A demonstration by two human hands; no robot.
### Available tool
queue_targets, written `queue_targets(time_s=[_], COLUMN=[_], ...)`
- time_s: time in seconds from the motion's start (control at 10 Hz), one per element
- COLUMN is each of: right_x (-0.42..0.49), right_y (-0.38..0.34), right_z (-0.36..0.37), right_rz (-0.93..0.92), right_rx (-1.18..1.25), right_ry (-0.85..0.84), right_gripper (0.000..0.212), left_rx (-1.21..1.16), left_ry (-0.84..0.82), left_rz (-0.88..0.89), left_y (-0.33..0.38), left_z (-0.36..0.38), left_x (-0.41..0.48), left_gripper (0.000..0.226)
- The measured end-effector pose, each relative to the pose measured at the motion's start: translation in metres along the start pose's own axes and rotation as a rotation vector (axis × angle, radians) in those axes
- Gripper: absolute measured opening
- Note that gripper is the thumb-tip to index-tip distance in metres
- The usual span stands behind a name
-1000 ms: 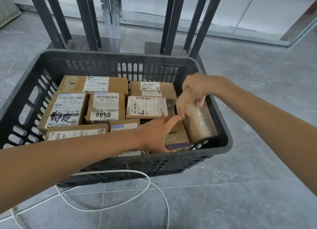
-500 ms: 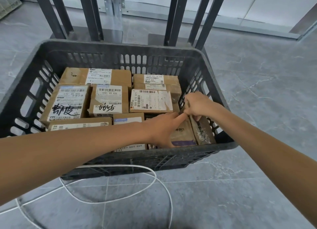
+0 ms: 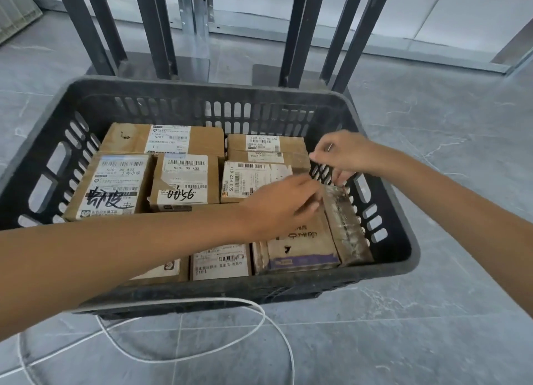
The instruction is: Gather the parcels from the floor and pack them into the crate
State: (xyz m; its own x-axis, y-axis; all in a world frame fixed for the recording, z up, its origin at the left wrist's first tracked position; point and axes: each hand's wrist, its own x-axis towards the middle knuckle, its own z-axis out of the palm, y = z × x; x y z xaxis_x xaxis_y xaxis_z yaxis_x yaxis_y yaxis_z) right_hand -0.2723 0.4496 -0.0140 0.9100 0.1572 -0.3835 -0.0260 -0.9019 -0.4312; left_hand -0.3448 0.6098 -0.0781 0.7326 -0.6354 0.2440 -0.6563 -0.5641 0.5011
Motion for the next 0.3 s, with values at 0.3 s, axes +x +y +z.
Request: queue_targets(time_s=[0.3], right_x=[-0.069], right_y=[-0.033], right_z=[-0.051], right_rz=[-0.039], right_rx=[0.383], right_ry=[0.216], right_gripper=[0.023], left_rx=[0.0], left_ry=[0.101], left_rz=[-0.387], left_y=[0.022], left_z=[-0.096], left_x=[-0.005], left_gripper=[0.015])
